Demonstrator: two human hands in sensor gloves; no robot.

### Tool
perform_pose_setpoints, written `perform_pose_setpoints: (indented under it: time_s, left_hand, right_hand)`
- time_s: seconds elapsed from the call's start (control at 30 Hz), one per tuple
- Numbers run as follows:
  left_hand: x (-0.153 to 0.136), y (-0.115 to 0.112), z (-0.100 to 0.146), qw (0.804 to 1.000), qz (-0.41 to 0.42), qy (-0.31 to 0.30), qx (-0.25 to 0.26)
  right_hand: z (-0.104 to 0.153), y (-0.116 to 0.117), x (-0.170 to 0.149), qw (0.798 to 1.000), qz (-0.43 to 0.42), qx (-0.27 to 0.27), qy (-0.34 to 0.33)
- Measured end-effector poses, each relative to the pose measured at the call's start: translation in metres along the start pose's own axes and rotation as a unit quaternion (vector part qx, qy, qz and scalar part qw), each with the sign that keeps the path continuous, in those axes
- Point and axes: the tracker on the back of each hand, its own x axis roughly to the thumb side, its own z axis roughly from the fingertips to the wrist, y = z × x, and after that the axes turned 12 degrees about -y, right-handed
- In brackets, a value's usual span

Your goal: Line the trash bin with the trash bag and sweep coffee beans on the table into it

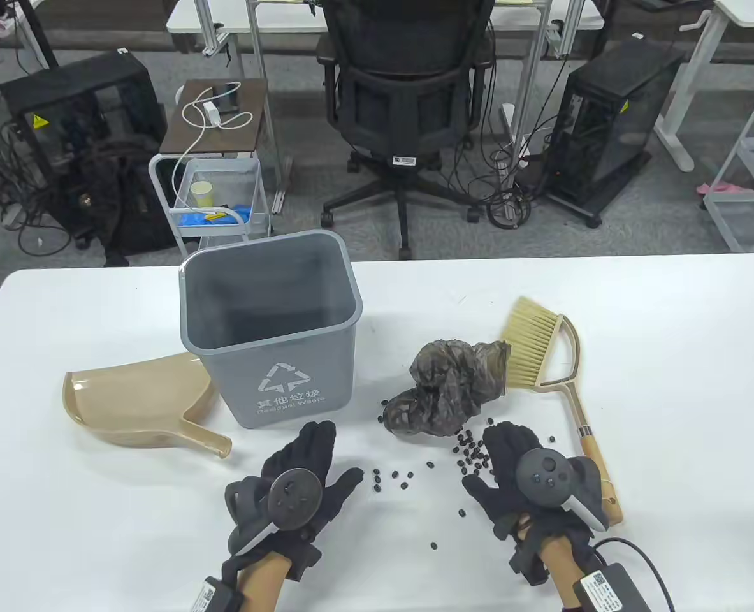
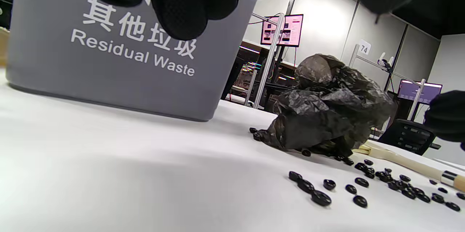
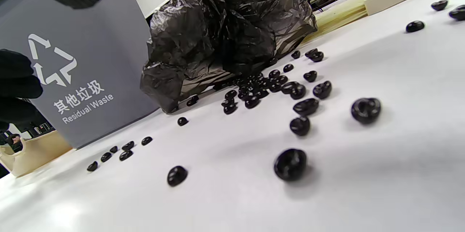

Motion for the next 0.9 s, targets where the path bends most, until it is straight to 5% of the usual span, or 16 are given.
perform_pose_setpoints:
  time_s: [0.47, 0.63, 0.73, 0.9]
  left_hand:
    - [-0.001, 0.007, 0.002, 1.0, 0.021, -0.007, 0.016]
    - [-0.001, 0.008, 0.003, 0.999, 0.027, -0.008, 0.022]
    - [-0.002, 0.009, 0.004, 0.999, 0.032, -0.007, 0.027]
    - [-0.005, 0.01, 0.006, 0.998, 0.046, -0.007, 0.036]
  right_hand:
    - [-0.001, -0.002, 0.0, 0.999, -0.011, -0.052, 0.003]
    - [-0.005, -0.022, 0.0, 0.993, -0.078, -0.085, 0.012]
    - [-0.02, -0.041, 0.021, 0.996, -0.08, -0.04, 0.012]
    - [-0.079, -0.059, 0.064, 0.997, 0.066, 0.051, 0.004]
